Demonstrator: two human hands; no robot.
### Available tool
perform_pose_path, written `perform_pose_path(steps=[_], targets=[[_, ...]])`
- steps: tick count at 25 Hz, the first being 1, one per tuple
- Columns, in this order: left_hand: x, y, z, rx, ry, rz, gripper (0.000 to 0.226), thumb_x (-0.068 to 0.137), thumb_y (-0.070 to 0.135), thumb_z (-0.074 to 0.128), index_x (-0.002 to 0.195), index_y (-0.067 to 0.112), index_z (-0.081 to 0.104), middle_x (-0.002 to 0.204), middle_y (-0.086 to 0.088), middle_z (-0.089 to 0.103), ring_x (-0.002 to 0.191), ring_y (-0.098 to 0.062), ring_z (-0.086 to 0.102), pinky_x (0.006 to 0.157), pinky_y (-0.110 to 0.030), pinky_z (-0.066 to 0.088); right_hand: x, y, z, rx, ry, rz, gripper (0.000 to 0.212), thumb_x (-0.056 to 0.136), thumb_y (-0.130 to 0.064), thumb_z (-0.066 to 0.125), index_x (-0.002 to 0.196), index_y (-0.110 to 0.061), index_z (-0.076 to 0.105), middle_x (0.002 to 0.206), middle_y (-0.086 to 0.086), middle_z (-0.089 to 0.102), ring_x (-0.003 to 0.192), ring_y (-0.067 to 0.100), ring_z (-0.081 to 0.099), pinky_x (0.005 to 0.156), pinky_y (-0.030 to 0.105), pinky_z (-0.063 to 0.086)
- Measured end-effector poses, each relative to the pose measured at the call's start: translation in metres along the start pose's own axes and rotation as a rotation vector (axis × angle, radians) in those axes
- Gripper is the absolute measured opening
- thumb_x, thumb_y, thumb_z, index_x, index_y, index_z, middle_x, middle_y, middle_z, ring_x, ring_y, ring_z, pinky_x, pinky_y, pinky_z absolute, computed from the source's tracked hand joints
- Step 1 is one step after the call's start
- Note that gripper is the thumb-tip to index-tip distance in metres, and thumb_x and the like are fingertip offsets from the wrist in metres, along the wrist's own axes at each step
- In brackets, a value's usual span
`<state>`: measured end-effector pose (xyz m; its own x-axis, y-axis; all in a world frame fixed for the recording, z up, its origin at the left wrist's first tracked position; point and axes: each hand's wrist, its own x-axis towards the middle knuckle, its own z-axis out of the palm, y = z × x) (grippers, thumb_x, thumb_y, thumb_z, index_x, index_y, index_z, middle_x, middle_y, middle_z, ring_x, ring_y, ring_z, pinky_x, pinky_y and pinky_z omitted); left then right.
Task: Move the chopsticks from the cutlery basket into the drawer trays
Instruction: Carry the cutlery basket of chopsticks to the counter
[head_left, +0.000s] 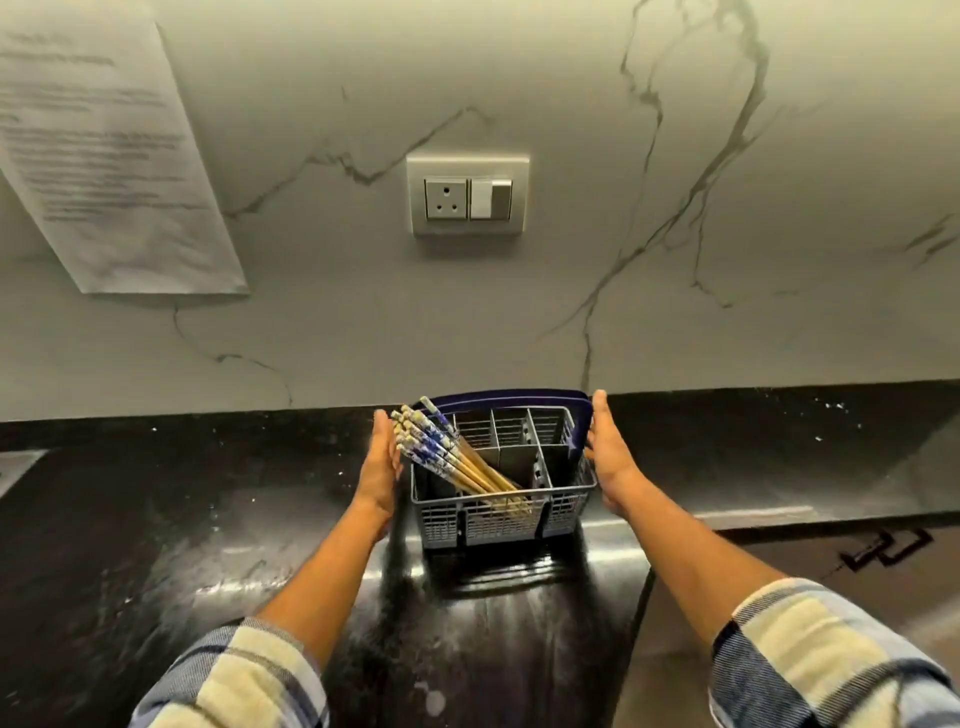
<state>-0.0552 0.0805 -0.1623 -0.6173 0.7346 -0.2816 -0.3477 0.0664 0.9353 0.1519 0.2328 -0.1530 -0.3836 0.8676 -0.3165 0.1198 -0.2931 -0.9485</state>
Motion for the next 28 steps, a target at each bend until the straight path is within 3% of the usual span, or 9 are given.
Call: perform_pose_path(steps=[2, 4, 8, 9, 14, 18, 22, 25, 28], targets=[[0.004, -0.012, 0.010, -0.090, -0.045, -0.051, 0.056, 0.104, 0.048, 0.020, 0.121, 0.013, 0.060, 0.100, 0.002, 0.074, 0.091, -0.010, 0.069, 0.090, -0.030, 0.048, 0.010, 0.011, 0.002, 0.150, -0.014, 0.093, 0.077, 0.093, -0.073, 0.026, 0.120, -0.015, 0.069, 0.110, 0.010, 0.073, 0.105, 0.025, 0.067, 0.095, 0.040, 0.051], [0.010, -0.020, 0.012, -0.191, -0.072, -0.101, 0.058, 0.104, 0.046, 0.020, 0.110, 0.010, 0.065, 0.088, -0.003, 0.078, 0.080, -0.014, 0.074, 0.076, -0.030, 0.055, 0.012, 0.014, 0.000, 0.234, -0.029, 0.132, 0.082, 0.086, -0.079, 0.033, 0.117, -0.014, 0.072, 0.114, 0.017, 0.072, 0.111, 0.035, 0.066, 0.103, 0.051, 0.046], [0.016, -0.027, 0.009, -0.255, -0.079, -0.114, 0.048, 0.105, 0.034, 0.026, 0.101, 0.009, 0.066, 0.083, -0.003, 0.078, 0.077, -0.017, 0.074, 0.073, -0.033, 0.055, 0.010, 0.023, -0.003, 0.268, -0.048, 0.153, 0.068, 0.094, -0.068, 0.035, 0.063, -0.025, 0.078, 0.073, 0.002, 0.075, 0.081, 0.024, 0.070, 0.086, 0.044, 0.052], [0.016, -0.030, 0.010, -0.239, -0.074, -0.111, 0.046, 0.105, 0.031, 0.027, 0.098, 0.009, 0.066, 0.079, -0.002, 0.078, 0.077, -0.018, 0.073, 0.071, -0.032, 0.055, 0.007, 0.022, -0.002, 0.270, -0.052, 0.156, 0.067, 0.094, -0.067, 0.036, 0.060, -0.025, 0.075, 0.069, 0.001, 0.074, 0.077, 0.023, 0.070, 0.084, 0.043, 0.052], [-0.004, -0.020, 0.017, -0.209, -0.127, -0.116, 0.042, 0.104, 0.025, 0.029, 0.101, 0.004, 0.066, 0.079, -0.005, 0.078, 0.074, -0.020, 0.074, 0.062, -0.029, 0.059, -0.017, 0.031, -0.015, 0.328, -0.024, 0.124, 0.066, 0.092, -0.069, 0.040, 0.112, -0.013, 0.071, 0.088, 0.008, 0.076, 0.085, 0.026, 0.072, 0.088, 0.046, 0.054], [-0.054, -0.023, 0.038, -0.147, -0.213, -0.157, 0.042, 0.106, 0.015, 0.024, 0.096, 0.003, 0.064, 0.072, -0.004, 0.077, 0.065, -0.015, 0.075, 0.055, -0.026, 0.059, -0.070, 0.052, -0.051, 0.389, -0.011, 0.100, 0.072, 0.093, -0.069, 0.036, 0.126, -0.012, 0.064, 0.104, 0.010, 0.075, 0.094, 0.025, 0.073, 0.081, 0.038, 0.055], [-0.117, -0.045, 0.071, -0.140, -0.367, -0.256, 0.046, 0.106, 0.016, 0.026, 0.090, 0.002, 0.067, 0.075, -0.009, 0.077, 0.069, -0.020, 0.075, 0.065, -0.035, 0.062, -0.165, 0.081, -0.104, 0.437, 0.159, 0.041, 0.069, 0.095, -0.067, 0.033, 0.128, -0.015, 0.064, 0.114, 0.013, 0.072, 0.099, 0.026, 0.071, 0.077, 0.035, 0.058], [-0.182, -0.075, 0.112, -0.057, -0.565, -0.354, 0.053, 0.105, 0.028, 0.031, 0.085, 0.006, 0.075, 0.082, -0.011, 0.078, 0.076, -0.024, 0.075, 0.085, -0.046, 0.056, -0.269, 0.110, -0.146, 0.486, 0.422, -0.012, 0.059, 0.099, -0.061, 0.029, 0.098, -0.021, 0.071, 0.085, 0.001, 0.076, 0.080, 0.016, 0.074, 0.066, 0.031, 0.057], [-0.259, -0.108, 0.154, 0.102, -0.762, -0.338, 0.031, 0.098, 0.025, 0.041, 0.090, 0.008, 0.066, 0.074, -0.003, 0.077, 0.069, -0.017, 0.074, 0.068, -0.034, 0.062, -0.382, 0.146, -0.184, 0.549, 0.690, -0.044, 0.056, 0.099, -0.059, 0.027, 0.086, -0.026, 0.070, 0.079, -0.002, 0.075, 0.081, 0.016, 0.071, 0.074, 0.036, 0.053]])
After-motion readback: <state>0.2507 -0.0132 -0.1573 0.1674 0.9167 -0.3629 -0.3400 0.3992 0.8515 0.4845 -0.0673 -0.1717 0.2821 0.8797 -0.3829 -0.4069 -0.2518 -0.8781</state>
